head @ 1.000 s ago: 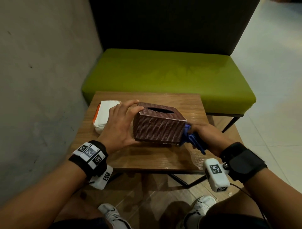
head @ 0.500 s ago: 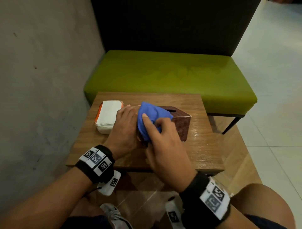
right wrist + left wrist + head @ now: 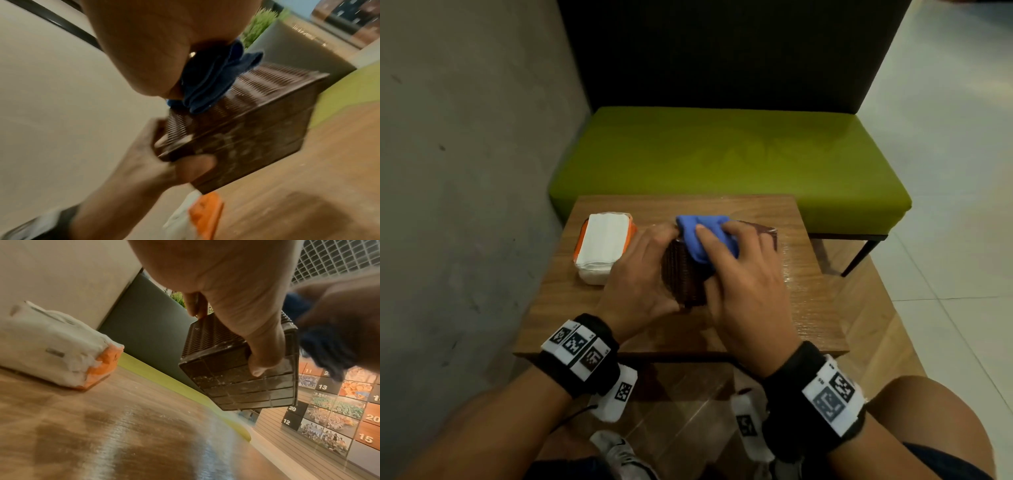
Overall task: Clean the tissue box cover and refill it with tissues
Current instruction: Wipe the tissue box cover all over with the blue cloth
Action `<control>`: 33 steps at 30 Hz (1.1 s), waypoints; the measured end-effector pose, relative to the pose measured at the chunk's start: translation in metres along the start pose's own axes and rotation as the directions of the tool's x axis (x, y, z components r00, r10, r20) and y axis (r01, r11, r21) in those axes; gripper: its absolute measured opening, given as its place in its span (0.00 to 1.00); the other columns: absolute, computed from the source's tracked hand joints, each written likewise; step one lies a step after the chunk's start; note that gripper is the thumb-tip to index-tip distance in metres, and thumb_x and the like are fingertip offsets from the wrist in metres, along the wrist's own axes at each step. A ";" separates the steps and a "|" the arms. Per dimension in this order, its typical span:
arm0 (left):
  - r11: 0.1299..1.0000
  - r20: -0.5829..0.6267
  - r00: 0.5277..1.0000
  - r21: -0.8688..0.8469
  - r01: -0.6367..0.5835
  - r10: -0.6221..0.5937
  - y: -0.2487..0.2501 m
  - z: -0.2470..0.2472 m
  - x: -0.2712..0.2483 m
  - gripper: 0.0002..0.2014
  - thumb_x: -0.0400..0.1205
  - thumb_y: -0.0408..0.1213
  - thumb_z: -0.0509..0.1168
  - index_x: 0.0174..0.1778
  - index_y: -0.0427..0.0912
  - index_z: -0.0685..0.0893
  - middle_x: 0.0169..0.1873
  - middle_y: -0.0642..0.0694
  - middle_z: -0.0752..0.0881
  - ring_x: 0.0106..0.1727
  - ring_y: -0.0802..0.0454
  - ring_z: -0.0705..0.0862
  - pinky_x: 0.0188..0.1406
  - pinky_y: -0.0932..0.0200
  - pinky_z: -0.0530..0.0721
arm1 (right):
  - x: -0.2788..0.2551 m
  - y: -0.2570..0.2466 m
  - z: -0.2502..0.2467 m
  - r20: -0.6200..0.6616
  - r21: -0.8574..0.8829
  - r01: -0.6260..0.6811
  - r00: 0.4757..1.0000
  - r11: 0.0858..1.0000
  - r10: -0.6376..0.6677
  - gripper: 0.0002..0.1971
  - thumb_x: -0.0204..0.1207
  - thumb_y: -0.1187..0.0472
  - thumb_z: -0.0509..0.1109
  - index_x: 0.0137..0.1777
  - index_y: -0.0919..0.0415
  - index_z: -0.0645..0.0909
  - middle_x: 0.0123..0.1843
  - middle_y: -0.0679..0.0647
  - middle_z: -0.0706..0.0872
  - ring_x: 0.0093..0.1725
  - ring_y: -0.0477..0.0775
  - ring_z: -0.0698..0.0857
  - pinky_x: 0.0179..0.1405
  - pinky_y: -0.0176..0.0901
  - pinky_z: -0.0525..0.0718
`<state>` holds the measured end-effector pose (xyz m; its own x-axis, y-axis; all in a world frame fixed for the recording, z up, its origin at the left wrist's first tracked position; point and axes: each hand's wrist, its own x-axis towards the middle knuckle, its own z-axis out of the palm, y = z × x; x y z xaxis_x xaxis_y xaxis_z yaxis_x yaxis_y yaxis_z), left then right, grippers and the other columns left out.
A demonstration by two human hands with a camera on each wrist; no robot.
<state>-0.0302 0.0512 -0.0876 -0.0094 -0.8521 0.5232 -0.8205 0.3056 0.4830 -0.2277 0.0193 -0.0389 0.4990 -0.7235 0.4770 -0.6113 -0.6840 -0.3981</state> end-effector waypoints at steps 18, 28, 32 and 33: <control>1.000 0.035 0.999 0.030 -0.008 0.007 -0.007 -0.009 -0.003 0.46 0.71 0.59 0.82 0.79 0.33 0.77 0.73 0.37 0.84 0.74 0.45 0.82 0.75 0.52 0.81 | 0.007 0.038 -0.002 -0.101 -0.018 -0.160 0.982 0.987 0.157 0.25 0.76 0.60 0.63 0.74 0.58 0.83 0.68 0.62 0.79 0.61 0.63 0.76 0.60 0.63 0.83; 0.994 -0.040 0.994 0.022 -0.105 0.106 -0.011 -0.014 -0.008 0.48 0.72 0.59 0.84 0.80 0.35 0.74 0.76 0.33 0.84 0.81 0.39 0.82 0.87 0.48 0.77 | 0.006 0.072 -0.016 -0.067 0.220 -0.208 0.972 0.953 0.227 0.21 0.85 0.58 0.65 0.76 0.49 0.84 0.71 0.53 0.78 0.70 0.56 0.77 0.71 0.63 0.80; 0.991 -0.058 0.990 -0.030 -0.128 0.126 -0.011 -0.008 -0.005 0.48 0.72 0.55 0.86 0.81 0.36 0.72 0.78 0.34 0.82 0.85 0.40 0.79 0.88 0.38 0.76 | 0.009 0.073 -0.028 0.155 0.687 -0.356 0.924 0.634 0.350 0.18 0.92 0.62 0.63 0.76 0.46 0.84 0.74 0.43 0.85 0.75 0.44 0.83 0.81 0.58 0.80; 0.993 -0.042 0.993 -0.048 -0.110 0.108 -0.012 -0.007 -0.005 0.49 0.71 0.53 0.87 0.82 0.37 0.71 0.80 0.35 0.81 0.87 0.40 0.77 0.87 0.34 0.75 | 0.007 0.070 -0.029 0.191 0.724 -0.378 0.914 0.577 0.358 0.19 0.93 0.64 0.62 0.76 0.46 0.84 0.73 0.42 0.86 0.74 0.43 0.84 0.80 0.57 0.81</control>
<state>-0.0167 0.0548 -0.0912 -0.0744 -0.7955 0.6013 -0.7863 0.4176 0.4552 -0.2845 -0.0306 -0.0410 0.3541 -0.9241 0.1437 -0.0961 -0.1888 -0.9773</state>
